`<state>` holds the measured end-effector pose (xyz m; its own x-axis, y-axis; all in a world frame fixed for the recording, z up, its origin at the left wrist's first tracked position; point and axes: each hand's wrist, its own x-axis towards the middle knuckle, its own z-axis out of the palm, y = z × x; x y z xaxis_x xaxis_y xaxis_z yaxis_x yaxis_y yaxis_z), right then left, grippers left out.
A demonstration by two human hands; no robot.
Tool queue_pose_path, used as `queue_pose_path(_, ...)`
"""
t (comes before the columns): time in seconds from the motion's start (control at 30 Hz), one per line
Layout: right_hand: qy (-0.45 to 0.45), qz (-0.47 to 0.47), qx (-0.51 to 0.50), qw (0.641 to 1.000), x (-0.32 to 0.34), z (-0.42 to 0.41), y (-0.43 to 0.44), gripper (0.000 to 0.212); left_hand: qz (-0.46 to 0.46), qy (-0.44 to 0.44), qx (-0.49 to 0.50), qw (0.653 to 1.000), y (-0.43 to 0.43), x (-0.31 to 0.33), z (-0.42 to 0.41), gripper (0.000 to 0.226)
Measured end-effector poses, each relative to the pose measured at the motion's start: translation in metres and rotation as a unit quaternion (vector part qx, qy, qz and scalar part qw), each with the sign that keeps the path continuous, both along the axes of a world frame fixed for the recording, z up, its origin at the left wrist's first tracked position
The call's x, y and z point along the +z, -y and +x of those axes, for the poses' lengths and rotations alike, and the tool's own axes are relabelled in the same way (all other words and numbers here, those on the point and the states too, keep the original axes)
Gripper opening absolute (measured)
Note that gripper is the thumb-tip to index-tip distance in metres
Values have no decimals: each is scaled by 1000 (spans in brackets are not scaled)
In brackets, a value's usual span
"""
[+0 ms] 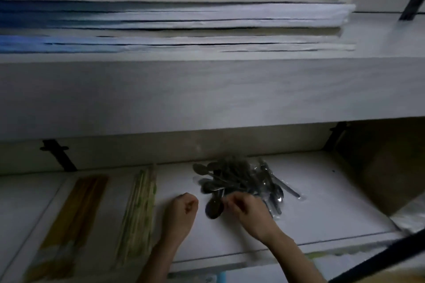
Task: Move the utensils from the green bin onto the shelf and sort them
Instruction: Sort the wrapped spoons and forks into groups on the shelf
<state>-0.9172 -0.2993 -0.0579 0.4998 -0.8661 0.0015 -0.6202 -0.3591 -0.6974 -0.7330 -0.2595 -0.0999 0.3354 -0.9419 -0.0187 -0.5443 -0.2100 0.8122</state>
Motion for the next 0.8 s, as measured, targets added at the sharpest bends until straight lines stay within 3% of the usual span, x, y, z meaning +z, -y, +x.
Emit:
queue_pose_path(0.17, -23, 0, 71, 997, -5, -26, 21, 18, 31, 94, 76, 992, 10, -9, -37, 26)
queue_pose_path(0.23, -33, -6, 91, 995, -7, -28, 26, 18, 39, 123, 90, 988, 14, -13, -43, 35)
queue_pose_path(0.33, -33, 0, 100, 994, -9, -29, 30, 19, 42, 139, 84, 986, 17, -14, -46, 25)
queue_pose_path(0.6, -24, 16, 92, 995, -11, -26, 38, 16, 46, 120, 110, 986, 19, -6, -33, 16)
queue_pose_path(0.7, -24, 12, 82, 996, -10, -24, 40, 18, 17, 73, 134, 988, 17, 5, -21, 19)
queue_pose_path(0.8, -50, -12, 114, 992, -10, -15, 42, 21, -14, -27, 169, 985, 12, 22, -9, 22)
